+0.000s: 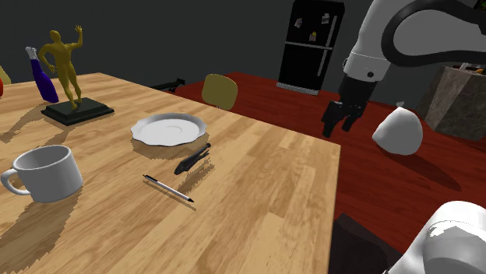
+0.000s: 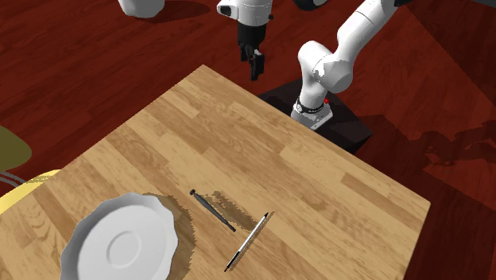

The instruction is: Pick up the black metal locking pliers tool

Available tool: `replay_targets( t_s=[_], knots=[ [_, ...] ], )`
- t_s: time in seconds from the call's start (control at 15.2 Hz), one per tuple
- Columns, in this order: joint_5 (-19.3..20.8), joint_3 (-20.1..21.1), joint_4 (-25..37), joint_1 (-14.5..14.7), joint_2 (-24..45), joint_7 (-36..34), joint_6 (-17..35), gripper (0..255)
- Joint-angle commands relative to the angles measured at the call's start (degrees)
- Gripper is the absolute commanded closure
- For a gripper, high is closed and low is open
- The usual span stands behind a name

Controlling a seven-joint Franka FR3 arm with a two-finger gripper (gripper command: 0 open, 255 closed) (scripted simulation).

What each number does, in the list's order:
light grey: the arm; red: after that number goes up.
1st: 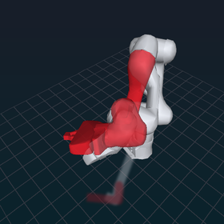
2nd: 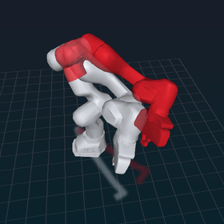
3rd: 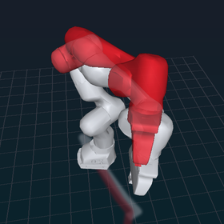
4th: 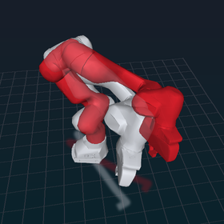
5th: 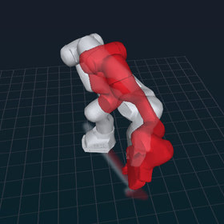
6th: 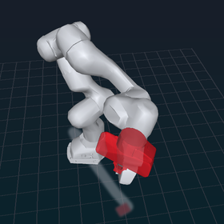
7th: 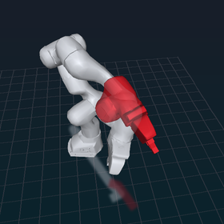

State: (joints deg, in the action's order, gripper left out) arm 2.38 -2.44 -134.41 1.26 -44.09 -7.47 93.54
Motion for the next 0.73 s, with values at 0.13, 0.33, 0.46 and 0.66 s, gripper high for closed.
replay_targets(
  t_s=[0.13, 0.33, 0.46, 0.66],
  knots=[
    [-2.14, 2.75, 0.11, 0.0, 1.62, -5.34, 0.82, 0],
    [-5.16, 6.71, 1.03, -0.04, 4.83, -13.23, 2.29, 0],
    [-6.96, 9.26, 2.14, -0.14, 7.45, -18.41, 3.38, 0],
    [-9.23, 12.89, 4.52, -0.42, 12.04, -26.07, 5.12, 0]
  ],
)
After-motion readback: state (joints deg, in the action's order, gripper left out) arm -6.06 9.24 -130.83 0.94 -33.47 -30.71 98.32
